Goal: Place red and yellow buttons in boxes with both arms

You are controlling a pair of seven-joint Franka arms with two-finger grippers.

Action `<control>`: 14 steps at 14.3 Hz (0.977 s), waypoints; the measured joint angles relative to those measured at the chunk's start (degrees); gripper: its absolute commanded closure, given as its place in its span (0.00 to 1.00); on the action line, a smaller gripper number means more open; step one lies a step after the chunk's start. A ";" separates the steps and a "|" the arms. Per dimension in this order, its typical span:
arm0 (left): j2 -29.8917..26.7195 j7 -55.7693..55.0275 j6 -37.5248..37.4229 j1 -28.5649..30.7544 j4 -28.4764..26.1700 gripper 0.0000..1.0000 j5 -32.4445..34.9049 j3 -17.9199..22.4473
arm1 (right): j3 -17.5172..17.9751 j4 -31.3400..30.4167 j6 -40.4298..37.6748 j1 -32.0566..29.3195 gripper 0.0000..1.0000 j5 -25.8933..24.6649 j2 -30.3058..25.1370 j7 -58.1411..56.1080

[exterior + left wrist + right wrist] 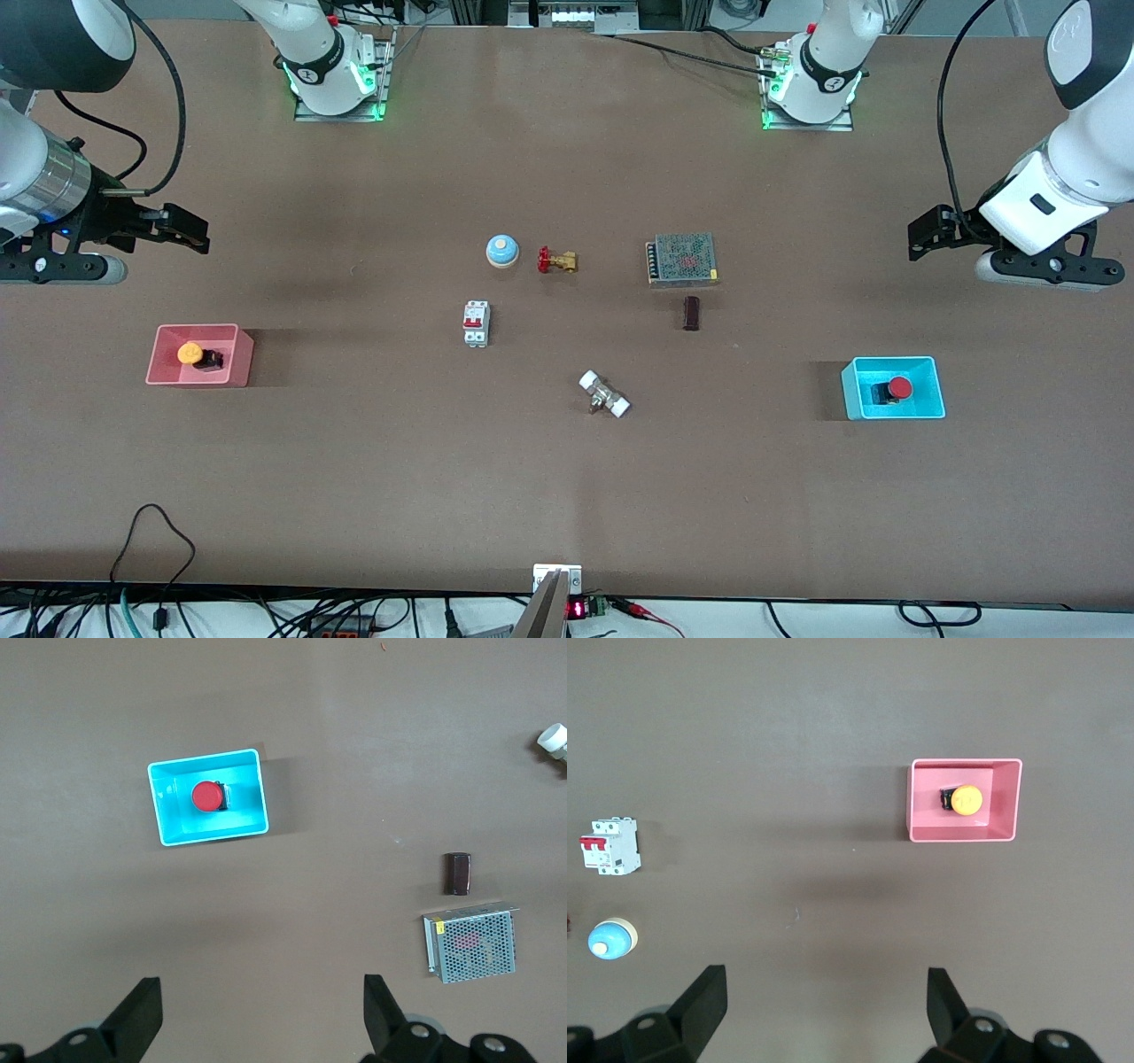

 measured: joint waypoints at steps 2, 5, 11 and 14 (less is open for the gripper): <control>0.00 0.00 -0.05 0.00 0.00 0.00 0.01 0.00 | 0.00 0.00 -0.07 0.01 0.00 0.00 0.01 0.00; 0.00 0.00 -0.08 0.00 0.00 0.00 0.03 0.00 | 0.00 0.00 -0.32 0.01 0.00 0.00 0.01 0.00; 0.00 0.00 -0.10 0.00 0.00 0.00 0.04 0.00 | 0.00 0.00 -0.71 0.01 0.00 0.00 0.01 0.00; 0.00 0.00 -0.10 -0.01 0.00 0.00 0.04 -0.01 | 0.00 0.00 -0.75 -0.02 0.00 0.00 0.01 0.00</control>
